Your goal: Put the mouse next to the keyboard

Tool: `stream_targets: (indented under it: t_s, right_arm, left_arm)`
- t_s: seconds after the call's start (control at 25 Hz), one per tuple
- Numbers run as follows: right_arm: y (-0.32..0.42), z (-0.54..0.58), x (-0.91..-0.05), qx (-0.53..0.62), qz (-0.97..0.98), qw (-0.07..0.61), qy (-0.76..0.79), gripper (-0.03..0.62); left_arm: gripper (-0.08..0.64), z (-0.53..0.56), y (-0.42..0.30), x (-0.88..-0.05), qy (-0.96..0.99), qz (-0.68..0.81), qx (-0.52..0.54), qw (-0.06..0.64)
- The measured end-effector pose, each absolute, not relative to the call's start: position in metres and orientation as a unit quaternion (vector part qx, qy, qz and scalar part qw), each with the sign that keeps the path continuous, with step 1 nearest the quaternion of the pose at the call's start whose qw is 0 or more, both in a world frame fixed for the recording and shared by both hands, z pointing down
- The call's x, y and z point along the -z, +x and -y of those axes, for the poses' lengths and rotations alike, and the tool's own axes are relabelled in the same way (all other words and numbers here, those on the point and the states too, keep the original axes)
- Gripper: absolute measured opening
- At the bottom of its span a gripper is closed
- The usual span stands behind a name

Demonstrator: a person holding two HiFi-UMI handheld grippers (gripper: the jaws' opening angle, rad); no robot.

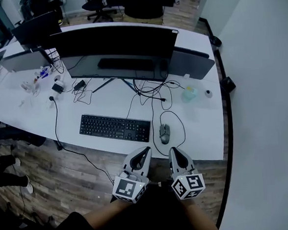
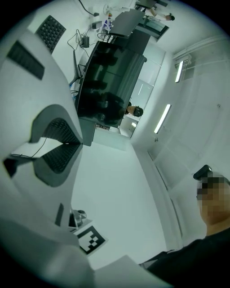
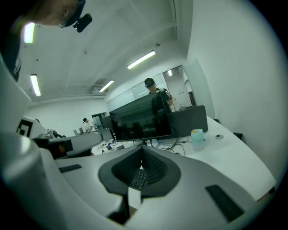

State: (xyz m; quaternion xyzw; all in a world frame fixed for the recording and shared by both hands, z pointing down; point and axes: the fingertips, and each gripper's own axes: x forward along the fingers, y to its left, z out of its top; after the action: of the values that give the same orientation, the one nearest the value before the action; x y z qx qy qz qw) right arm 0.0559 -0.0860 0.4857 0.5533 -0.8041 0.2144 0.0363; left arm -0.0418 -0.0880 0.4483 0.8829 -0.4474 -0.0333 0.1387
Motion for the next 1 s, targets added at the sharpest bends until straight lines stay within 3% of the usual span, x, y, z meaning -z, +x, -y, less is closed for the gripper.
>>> stream_targets:
  t_s: [0.48, 1.0]
  right_arm:
    - [0.081, -0.033, -0.389, -0.1, 0.844, -0.006, 0.527, 0.02]
    - [0.092, -0.135, -0.385, -0.055, 0.846, 0.006, 0.531, 0.018]
  left_arm:
    - [0.003, -0.021, 0.009, -0.398, 0.87, 0.481, 0.063, 0.094]
    - [0.003, -0.13, 0.043, -0.387, 0.876, 0.476, 0.043, 0.057]
